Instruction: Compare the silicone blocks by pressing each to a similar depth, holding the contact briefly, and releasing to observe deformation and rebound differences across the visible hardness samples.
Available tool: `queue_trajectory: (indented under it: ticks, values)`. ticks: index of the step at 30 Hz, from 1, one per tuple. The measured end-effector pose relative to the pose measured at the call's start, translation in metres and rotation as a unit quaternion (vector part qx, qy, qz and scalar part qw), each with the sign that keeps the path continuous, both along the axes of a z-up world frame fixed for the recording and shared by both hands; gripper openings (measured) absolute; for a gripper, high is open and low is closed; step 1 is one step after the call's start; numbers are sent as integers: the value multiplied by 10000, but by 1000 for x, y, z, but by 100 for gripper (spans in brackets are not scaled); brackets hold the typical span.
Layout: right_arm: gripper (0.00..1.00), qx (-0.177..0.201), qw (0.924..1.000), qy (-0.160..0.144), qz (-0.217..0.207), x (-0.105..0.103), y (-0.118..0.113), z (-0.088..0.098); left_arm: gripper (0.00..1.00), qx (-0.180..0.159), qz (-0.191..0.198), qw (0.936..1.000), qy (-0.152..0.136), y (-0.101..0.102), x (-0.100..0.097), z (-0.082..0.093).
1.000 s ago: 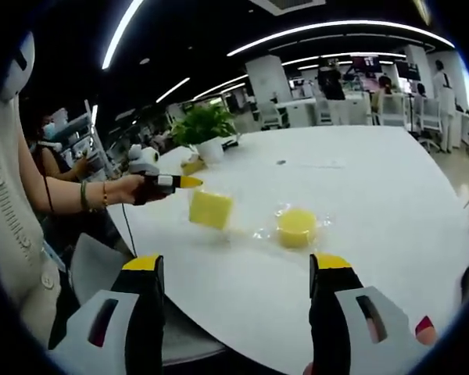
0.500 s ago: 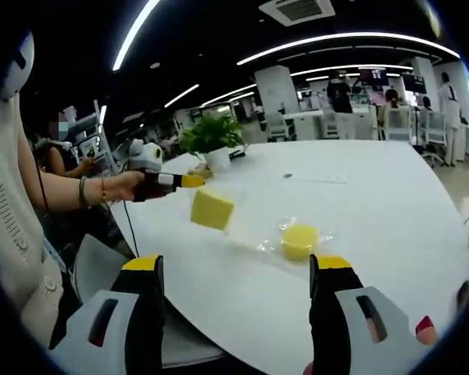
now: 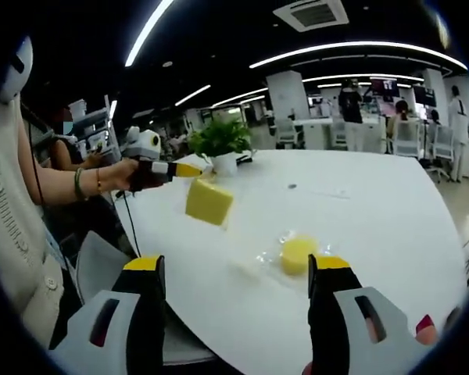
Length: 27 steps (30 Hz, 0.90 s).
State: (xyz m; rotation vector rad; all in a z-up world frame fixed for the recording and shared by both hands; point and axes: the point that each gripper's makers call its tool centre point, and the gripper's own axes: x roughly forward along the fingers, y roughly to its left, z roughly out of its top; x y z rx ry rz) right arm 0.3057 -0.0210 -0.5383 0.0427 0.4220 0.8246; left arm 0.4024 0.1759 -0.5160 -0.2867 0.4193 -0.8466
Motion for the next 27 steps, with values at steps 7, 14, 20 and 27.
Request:
queue_trajectory:
  ticks: [7,14,20,27]
  values:
    - [70,-171,9995,-187,202,14,1,13,0,58,-217,9996,-141,-11,-6,13]
    - [70,-441,9973,-301,498,31,8,22,0,64,-362,9991,-206,-20,-6,22]
    - [71,-553,9952,-424,693,47,18,31,0,124,-502,9983,-255,-26,-5,26]
    - [72,-734,9907,-464,1049,57,37,33,0,196,-687,9970,-282,-34,-7,29]
